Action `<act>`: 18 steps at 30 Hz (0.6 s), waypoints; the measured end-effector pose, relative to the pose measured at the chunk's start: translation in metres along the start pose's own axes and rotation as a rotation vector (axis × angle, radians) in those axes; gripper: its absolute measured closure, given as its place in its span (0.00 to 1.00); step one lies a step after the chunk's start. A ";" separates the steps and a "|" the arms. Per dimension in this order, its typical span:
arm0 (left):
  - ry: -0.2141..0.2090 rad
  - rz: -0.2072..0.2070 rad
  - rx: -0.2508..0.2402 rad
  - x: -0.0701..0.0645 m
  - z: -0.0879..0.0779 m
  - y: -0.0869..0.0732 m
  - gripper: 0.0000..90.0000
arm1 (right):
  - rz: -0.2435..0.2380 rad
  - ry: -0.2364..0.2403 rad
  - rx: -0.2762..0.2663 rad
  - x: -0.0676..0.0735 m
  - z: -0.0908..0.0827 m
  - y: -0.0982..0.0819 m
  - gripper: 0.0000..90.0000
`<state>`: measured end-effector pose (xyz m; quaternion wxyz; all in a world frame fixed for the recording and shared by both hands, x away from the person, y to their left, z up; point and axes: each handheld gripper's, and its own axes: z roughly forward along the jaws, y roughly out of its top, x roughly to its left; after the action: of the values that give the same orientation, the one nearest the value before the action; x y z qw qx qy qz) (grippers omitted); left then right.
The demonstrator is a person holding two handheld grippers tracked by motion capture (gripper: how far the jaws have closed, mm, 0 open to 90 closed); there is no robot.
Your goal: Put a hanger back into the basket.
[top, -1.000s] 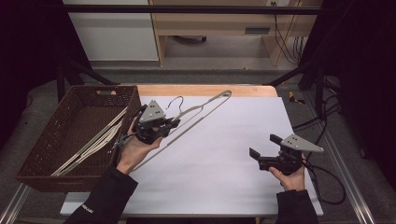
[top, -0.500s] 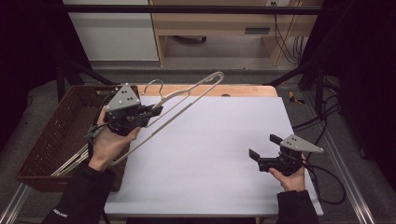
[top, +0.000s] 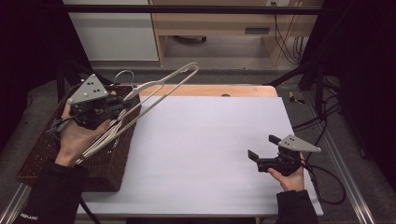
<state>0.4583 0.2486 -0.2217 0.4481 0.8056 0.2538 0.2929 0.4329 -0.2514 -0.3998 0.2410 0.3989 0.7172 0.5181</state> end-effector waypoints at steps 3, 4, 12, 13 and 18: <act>0.006 0.002 0.004 0.006 -0.005 -0.005 0.95 | -0.003 0.000 0.001 0.001 0.001 0.000 0.02; 0.011 0.001 0.011 0.013 -0.009 -0.010 0.95 | -0.003 0.002 0.002 0.001 0.001 0.000 0.02; 0.049 -0.022 0.031 0.042 -0.024 -0.038 0.95 | -0.018 0.001 0.016 0.000 0.001 -0.001 0.02; 0.053 -0.026 0.032 0.046 -0.025 -0.042 0.95 | -0.019 0.000 0.016 0.000 0.001 -0.001 0.02; 0.080 -0.039 0.047 0.065 -0.028 -0.060 0.95 | -0.024 -0.001 0.018 0.000 0.001 -0.001 0.02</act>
<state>0.4754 0.3364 -0.2466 0.4240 0.7986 0.2940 0.3100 0.4335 -0.2506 -0.4011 0.2441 0.3926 0.7265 0.5085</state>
